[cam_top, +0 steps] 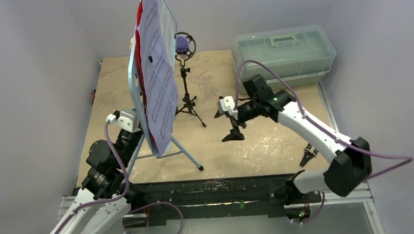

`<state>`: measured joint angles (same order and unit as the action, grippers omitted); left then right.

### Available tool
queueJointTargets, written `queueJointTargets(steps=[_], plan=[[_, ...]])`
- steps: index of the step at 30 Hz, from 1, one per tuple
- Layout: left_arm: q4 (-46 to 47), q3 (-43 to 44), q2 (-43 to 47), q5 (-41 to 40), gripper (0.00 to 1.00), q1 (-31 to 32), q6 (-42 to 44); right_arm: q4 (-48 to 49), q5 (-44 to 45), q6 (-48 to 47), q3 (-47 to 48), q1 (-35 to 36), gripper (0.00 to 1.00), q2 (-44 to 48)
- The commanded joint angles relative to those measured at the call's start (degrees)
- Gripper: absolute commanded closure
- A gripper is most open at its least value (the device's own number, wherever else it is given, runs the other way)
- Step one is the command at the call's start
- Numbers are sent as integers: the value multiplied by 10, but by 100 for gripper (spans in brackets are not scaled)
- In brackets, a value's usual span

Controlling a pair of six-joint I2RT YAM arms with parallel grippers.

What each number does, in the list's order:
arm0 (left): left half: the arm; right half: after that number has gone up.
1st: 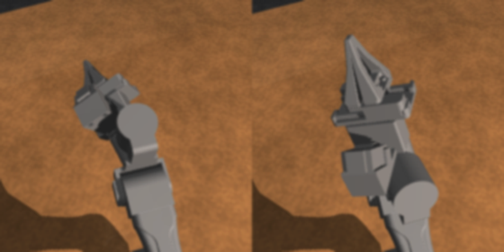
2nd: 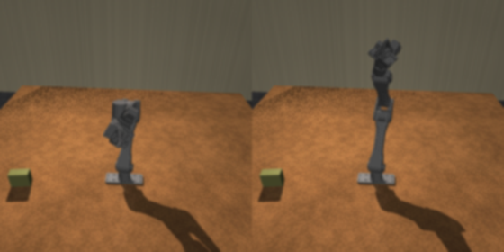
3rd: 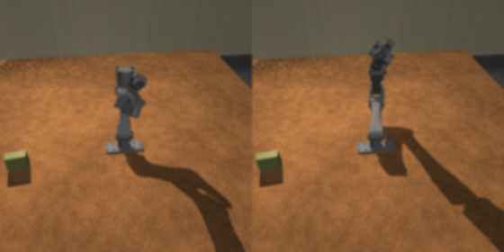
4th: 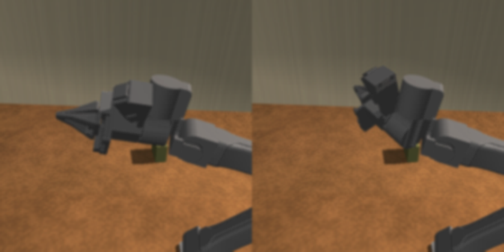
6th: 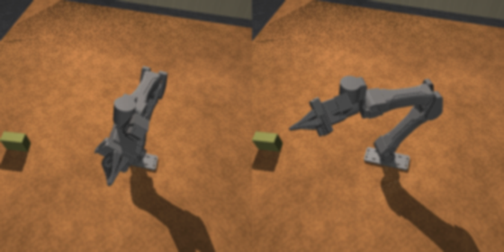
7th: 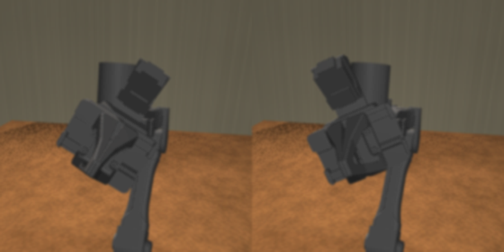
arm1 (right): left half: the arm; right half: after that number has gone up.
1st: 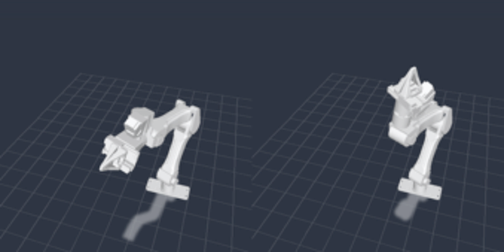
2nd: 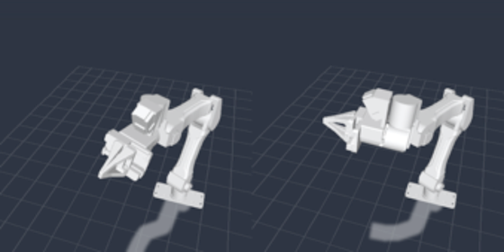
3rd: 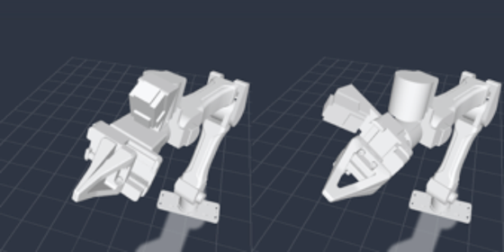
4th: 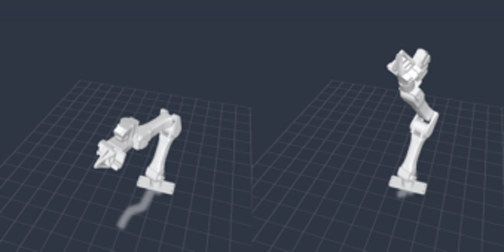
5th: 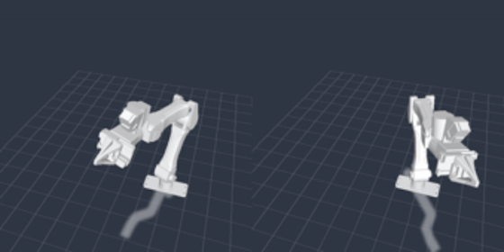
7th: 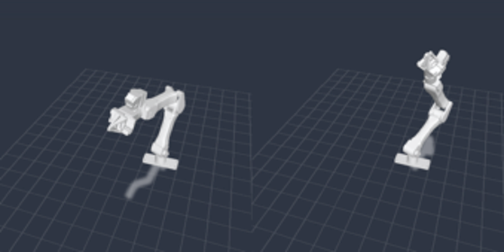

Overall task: Pack up the instrument practice props
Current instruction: Place the music stand at the center of the board.

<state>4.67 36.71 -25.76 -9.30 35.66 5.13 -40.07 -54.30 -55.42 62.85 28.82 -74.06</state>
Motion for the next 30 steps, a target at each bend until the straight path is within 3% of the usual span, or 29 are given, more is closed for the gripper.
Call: queueJointTargets(steps=[1, 4, 7, 16, 23, 27, 30], plan=[[73, 15, 5, 1, 100, -4, 50, -1, 21, 25, 116, 84, 1, -82], [71, 18, 10, 0, 100, -3, 48, -68, 39, 17, 199, 123, 1, -143], [67, 18, 15, 0, 100, -4, 44, -61, 55, 36, 238, 125, 1, -151], [76, 27, 10, 14, 100, -4, 41, 117, 73, 216, 223, 186, 1, -177], [84, 18, 24, 15, 100, -4, 30, 415, 115, 433, 70, 255, 1, -125], [91, 11, 31, 15, 100, -3, 27, 525, 153, 501, 54, 293, 1, -163], [90, 11, 34, 19, 100, -3, 26, 557, 179, 538, 83, 308, 4, -205]])
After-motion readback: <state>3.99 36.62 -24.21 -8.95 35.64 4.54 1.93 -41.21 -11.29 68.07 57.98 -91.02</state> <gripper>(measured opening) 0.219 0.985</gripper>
